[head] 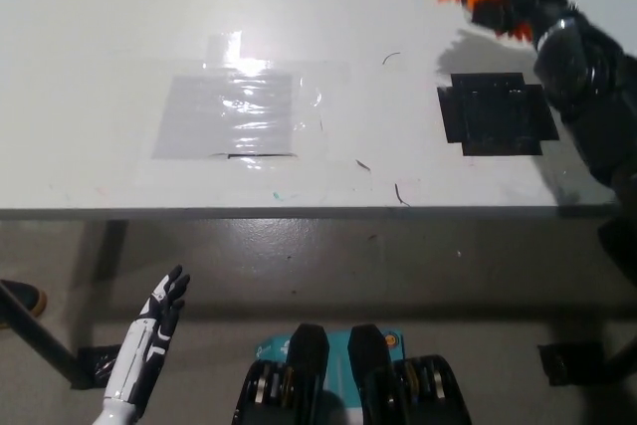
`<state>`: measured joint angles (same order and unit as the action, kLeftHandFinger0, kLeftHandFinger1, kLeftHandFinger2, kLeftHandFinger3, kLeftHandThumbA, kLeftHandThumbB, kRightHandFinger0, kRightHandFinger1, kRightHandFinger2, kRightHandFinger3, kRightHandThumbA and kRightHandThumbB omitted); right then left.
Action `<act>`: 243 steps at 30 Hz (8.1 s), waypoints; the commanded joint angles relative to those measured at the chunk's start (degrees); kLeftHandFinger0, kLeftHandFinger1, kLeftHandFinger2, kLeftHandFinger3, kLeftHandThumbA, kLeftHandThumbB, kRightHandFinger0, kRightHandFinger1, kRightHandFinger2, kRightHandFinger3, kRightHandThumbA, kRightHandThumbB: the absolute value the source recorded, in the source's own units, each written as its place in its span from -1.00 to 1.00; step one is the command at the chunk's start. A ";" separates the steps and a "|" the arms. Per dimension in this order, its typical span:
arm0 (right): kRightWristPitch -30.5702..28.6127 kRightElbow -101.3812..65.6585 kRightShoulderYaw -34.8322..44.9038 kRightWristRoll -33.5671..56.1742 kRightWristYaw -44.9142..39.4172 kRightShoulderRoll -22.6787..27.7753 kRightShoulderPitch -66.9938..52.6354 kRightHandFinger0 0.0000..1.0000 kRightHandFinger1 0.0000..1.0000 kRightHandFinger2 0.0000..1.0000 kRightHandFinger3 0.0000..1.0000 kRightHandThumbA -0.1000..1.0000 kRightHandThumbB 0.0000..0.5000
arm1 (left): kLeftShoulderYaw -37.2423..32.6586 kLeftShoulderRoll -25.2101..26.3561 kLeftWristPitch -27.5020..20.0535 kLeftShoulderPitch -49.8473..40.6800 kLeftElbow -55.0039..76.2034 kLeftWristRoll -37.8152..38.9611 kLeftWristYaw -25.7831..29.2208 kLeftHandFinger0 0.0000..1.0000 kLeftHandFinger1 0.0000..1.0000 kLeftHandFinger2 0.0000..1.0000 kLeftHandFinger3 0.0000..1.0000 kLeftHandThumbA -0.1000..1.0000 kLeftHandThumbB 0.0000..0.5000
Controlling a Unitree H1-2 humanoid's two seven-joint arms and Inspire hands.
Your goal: The robot uses it right hand to pick up an extended orange duster kept in the middle of the desk and presses its handle against the desk to collapse it
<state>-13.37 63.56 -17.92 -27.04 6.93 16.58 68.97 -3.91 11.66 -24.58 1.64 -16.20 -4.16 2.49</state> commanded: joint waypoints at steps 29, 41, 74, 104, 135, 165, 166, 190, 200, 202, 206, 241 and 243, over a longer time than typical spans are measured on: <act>-4.73 -17.02 24.86 14.57 12.82 -8.56 2.89 -1.00 -0.94 -0.26 -0.19 -1.00 -0.64 | 0.24 0.03 -2.35 -0.25 0.69 0.95 0.33 1.00 1.00 1.00 1.00 1.00 1.00; -13.53 -5.94 27.52 19.33 15.22 -9.27 2.06 -1.00 -1.00 -0.40 -0.34 -1.00 -0.63 | -0.01 -0.04 -2.35 -1.29 1.04 0.57 0.58 1.00 1.00 1.00 1.00 1.00 1.00; -13.56 9.42 26.16 23.77 15.88 -11.08 -4.37 -1.00 -1.00 -0.56 -0.88 -1.00 -0.53 | -0.17 0.30 -2.35 -1.36 1.43 -0.41 1.60 1.00 1.00 1.00 1.00 1.00 1.00; -13.50 0.52 11.96 14.07 16.76 -9.18 -9.95 -1.00 -0.68 -0.02 -0.22 -1.00 -0.42 | -0.45 0.51 -2.35 -2.63 1.56 -0.70 2.57 1.00 1.00 1.00 1.00 1.00 1.00; 1.81 9.05 -10.27 -2.42 4.15 -1.50 0.80 -0.90 0.04 0.69 0.60 -1.00 -0.30 | -0.83 0.40 -2.35 -3.42 1.21 -0.11 2.12 1.00 1.00 1.00 1.00 1.00 1.00; 19.05 -56.59 10.88 17.93 -24.65 12.18 -0.43 1.00 1.00 1.00 1.00 1.00 0.94 | -0.55 0.56 -2.35 -3.23 1.12 -0.89 2.65 1.00 1.00 1.00 1.00 1.00 1.00; 19.79 -59.50 13.45 18.90 -23.16 12.62 0.67 1.00 1.00 1.00 1.00 1.00 1.00 | -0.52 0.54 -2.35 -3.31 1.29 -0.87 2.50 1.00 1.00 1.00 1.00 1.00 1.00; 9.70 -112.01 28.13 27.98 -8.81 2.60 -53.09 1.00 1.00 1.00 1.00 1.00 0.73 | -0.01 0.57 -2.35 3.95 -1.01 0.30 1.96 1.00 1.00 1.00 1.00 1.00 1.00; -6.71 -96.09 18.25 21.94 -10.57 -6.52 -72.79 1.00 1.00 1.00 1.00 1.00 0.06 | -0.19 0.81 -2.35 6.28 -0.97 0.29 1.10 1.00 1.00 1.00 1.00 1.00 1.00; -7.77 -92.26 17.57 21.63 -10.92 -7.89 -73.57 1.00 1.00 1.00 1.00 1.00 0.08 | -0.35 0.85 -2.35 6.23 -0.88 0.35 1.05 1.00 1.00 1.00 1.00 1.00 1.00; -10.85 -79.81 16.07 21.67 -12.14 -10.02 -71.89 1.00 1.00 1.00 1.00 1.00 -0.05 | -0.39 0.79 -2.35 6.47 -1.06 0.56 0.84 1.00 1.00 1.00 1.00 1.00 1.00; -9.53 -62.61 13.91 27.07 -15.66 -11.08 -72.18 1.00 1.00 1.00 1.00 1.00 -0.26 | -0.21 0.93 -2.35 2.11 1.22 -0.08 -0.29 1.00 1.00 1.00 1.00 1.00 1.00; -9.82 -62.15 13.85 27.26 -15.70 -11.19 -72.15 1.00 1.00 1.00 1.00 1.00 -0.30 | -0.16 0.83 -2.35 1.96 1.16 0.47 -0.59 1.00 1.00 1.00 1.00 1.00 1.00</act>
<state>-21.66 1.20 -3.98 -2.21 -8.60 5.80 -3.43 -4.10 12.01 -24.65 3.19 -15.74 -3.42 1.38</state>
